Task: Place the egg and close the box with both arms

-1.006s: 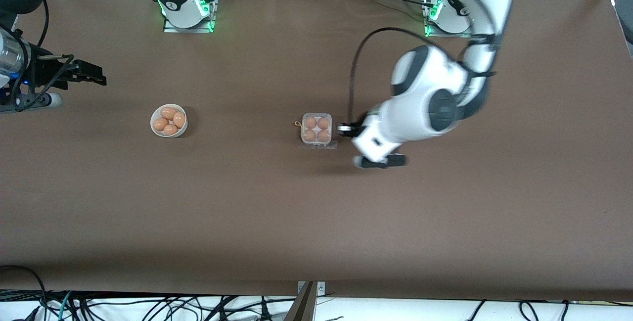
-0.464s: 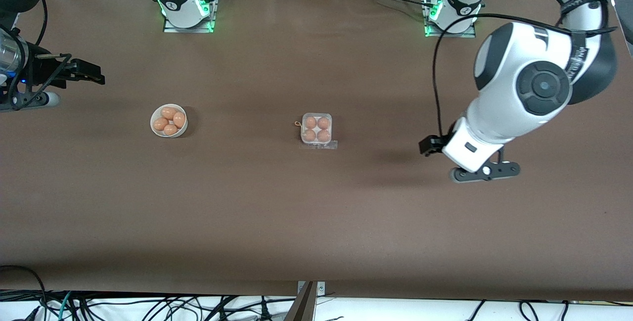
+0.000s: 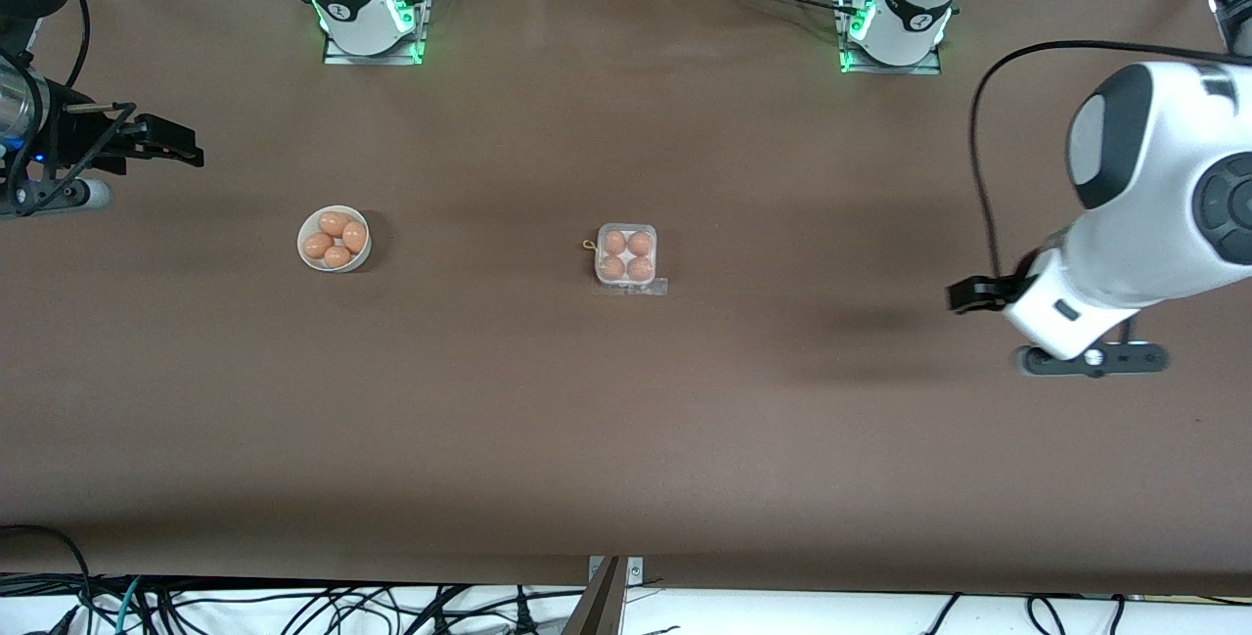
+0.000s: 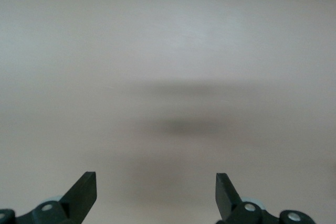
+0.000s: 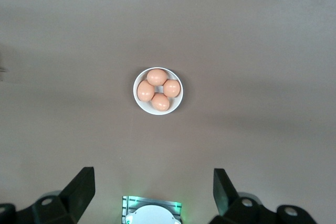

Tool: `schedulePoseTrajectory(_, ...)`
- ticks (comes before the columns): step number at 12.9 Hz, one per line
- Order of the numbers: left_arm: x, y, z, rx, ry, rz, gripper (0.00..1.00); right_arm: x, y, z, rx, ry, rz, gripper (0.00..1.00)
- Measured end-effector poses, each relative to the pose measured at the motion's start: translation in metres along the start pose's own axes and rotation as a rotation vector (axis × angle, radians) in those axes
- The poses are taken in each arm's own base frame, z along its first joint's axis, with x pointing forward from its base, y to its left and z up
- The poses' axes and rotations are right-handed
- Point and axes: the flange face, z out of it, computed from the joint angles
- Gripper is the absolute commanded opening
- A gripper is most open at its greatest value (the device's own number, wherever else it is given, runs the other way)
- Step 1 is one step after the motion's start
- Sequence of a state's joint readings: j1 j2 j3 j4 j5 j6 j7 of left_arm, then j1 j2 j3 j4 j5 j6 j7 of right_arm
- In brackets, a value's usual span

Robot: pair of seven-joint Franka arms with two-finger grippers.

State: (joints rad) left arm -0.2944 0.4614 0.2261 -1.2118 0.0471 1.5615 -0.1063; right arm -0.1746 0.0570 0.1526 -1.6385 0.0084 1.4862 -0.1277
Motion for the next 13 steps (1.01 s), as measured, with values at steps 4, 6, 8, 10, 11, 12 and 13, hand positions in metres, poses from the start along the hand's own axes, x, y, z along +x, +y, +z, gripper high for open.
schedulePoseTrajectory(4, -0.025, -0.075, -0.053, 0.019, 0.059, 0.027, 1.0, 0.0, -0.003, -0.002, -0.001, 0.003, -0.005, 1.0)
schedulePoseTrajectory(6, -0.042, -0.108, -0.068, -0.025, 0.073, 0.01, 1.0, 0.0, -0.003, -0.002, -0.001, 0.002, -0.006, 1.0)
schedulePoseTrajectory(8, -0.056, -0.123, -0.071, -0.084, 0.074, -0.008, 1.0, 0.0, -0.003, -0.002, -0.001, 0.001, -0.006, 1.0)
schedulePoseTrajectory(10, -0.064, -0.119, -0.066, -0.1, 0.091, 0.002, 1.0, 0.0, -0.003, -0.002, -0.001, 0.0, 0.002, 1.0)
schedulePoseTrajectory(11, -0.067, -0.113, -0.062, -0.105, 0.095, 0.011, 1.0, 0.0, -0.003, -0.002, -0.001, -0.001, 0.007, 1.0)
schedulePoseTrajectory(12, -0.071, -0.109, -0.058, -0.109, 0.094, 0.019, 1.0, 0.0, -0.003, -0.002, -0.001, -0.001, 0.009, 1.0)
schedulePoseTrajectory(13, -0.075, -0.108, -0.057, -0.112, 0.095, 0.023, 1.0, 0.0, -0.003, -0.002, -0.001, -0.001, 0.011, 1.0)
